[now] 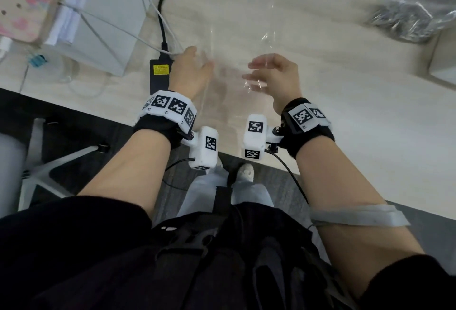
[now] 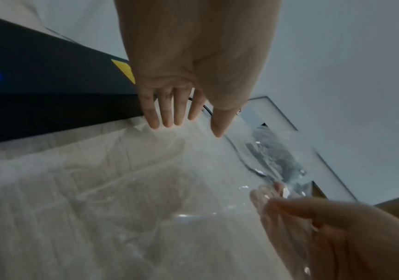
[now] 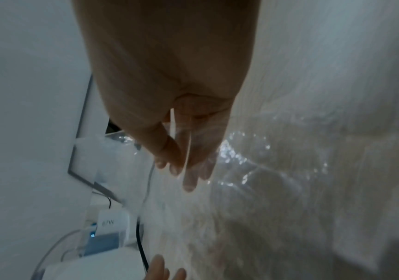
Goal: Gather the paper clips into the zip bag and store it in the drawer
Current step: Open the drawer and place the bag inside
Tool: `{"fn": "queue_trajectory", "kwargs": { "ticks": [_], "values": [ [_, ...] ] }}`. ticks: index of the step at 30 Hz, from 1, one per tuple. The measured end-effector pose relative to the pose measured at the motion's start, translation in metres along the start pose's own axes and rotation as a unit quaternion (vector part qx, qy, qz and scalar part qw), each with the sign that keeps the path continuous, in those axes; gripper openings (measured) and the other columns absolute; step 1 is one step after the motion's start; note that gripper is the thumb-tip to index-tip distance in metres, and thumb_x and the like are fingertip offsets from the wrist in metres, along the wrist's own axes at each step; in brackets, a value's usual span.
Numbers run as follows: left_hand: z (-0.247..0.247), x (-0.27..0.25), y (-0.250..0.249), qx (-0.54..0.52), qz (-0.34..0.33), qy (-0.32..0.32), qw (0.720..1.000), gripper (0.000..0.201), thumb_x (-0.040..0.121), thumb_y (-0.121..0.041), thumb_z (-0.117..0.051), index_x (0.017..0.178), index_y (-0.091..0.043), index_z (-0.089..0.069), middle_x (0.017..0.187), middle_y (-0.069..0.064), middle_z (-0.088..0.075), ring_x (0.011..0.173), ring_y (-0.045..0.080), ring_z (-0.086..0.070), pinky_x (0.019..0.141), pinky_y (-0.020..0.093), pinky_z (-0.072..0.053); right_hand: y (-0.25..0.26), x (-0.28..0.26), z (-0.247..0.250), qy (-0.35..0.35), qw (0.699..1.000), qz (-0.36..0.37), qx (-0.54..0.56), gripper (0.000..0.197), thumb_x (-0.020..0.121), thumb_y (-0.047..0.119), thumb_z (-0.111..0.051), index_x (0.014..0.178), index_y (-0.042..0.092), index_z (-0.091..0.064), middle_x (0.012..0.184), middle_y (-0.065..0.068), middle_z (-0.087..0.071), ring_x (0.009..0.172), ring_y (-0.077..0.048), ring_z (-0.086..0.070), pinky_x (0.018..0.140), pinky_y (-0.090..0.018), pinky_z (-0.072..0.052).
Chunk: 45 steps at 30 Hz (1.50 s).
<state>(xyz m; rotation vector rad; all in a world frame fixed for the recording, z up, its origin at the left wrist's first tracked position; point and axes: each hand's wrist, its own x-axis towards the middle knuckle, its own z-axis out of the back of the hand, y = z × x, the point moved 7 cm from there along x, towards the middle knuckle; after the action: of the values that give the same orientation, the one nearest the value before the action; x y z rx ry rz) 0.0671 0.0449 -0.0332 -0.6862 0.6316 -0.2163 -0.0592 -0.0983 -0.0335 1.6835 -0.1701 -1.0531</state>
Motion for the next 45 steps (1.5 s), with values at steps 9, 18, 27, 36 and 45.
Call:
{"fn": "queue_trajectory", "kwargs": {
  "ticks": [9, 18, 27, 36, 45],
  "values": [
    [-0.007, -0.043, -0.005, -0.299, -0.006, 0.023, 0.954, 0.013, 0.086, -0.006, -0.062, 0.097, -0.013, -0.062, 0.079, -0.003, -0.061, 0.067, 0.008, -0.061, 0.077, 0.026, -0.053, 0.005, -0.045, 0.027, 0.08, 0.996, 0.008, 0.031, 0.018, 0.083, -0.001, -0.06, 0.093, 0.014, -0.058, 0.099, -0.016, -0.072, 0.087, -0.03, -0.071, 0.073, -0.033, -0.057],
    [0.007, -0.114, 0.061, -0.315, -0.001, -0.064, 0.947, 0.009, 0.091, -0.012, -0.057, 0.086, -0.019, -0.06, 0.083, 0.0, -0.063, 0.067, 0.01, -0.062, 0.067, 0.019, -0.053, -0.025, -0.08, 0.001, 0.104, 0.994, 0.025, 0.0, 0.018, 0.082, -0.006, -0.057, 0.084, 0.01, -0.065, 0.08, -0.007, -0.074, 0.079, -0.025, -0.072, 0.069, -0.028, -0.056],
    [0.055, -0.14, 0.195, -0.315, 0.127, -0.231, 0.912, 0.012, 0.096, -0.016, -0.047, 0.104, -0.016, -0.056, 0.089, -0.004, -0.062, 0.064, 0.003, -0.061, 0.057, 0.014, -0.05, -0.041, -0.101, -0.09, 0.109, 0.986, 0.099, -0.072, 0.021, 0.079, -0.01, -0.052, 0.073, 0.008, -0.061, 0.072, -0.012, -0.067, 0.058, -0.02, -0.067, 0.056, -0.024, -0.051],
    [0.09, -0.093, 0.258, -0.303, 0.134, -0.196, 0.923, 0.029, 0.098, -0.017, -0.041, 0.125, -0.012, -0.051, 0.117, 0.001, -0.056, 0.094, 0.013, -0.062, 0.072, 0.022, -0.054, -0.059, -0.083, -0.179, 0.077, 0.977, 0.163, -0.114, 0.016, 0.075, -0.009, -0.055, 0.076, 0.004, -0.063, 0.073, -0.02, -0.065, 0.058, -0.025, -0.064, 0.054, -0.026, -0.053],
    [0.098, -0.029, 0.264, -0.321, 0.136, -0.171, 0.922, 0.031, 0.095, -0.014, -0.044, 0.124, -0.009, -0.053, 0.119, 0.009, -0.062, 0.078, 0.011, -0.064, 0.074, 0.032, -0.056, -0.063, -0.066, -0.197, 0.012, 0.981, 0.152, -0.122, 0.016, 0.074, -0.008, -0.049, 0.075, 0.003, -0.061, 0.058, -0.008, -0.062, 0.042, -0.018, -0.054, 0.042, -0.023, -0.044]
  ]
}}
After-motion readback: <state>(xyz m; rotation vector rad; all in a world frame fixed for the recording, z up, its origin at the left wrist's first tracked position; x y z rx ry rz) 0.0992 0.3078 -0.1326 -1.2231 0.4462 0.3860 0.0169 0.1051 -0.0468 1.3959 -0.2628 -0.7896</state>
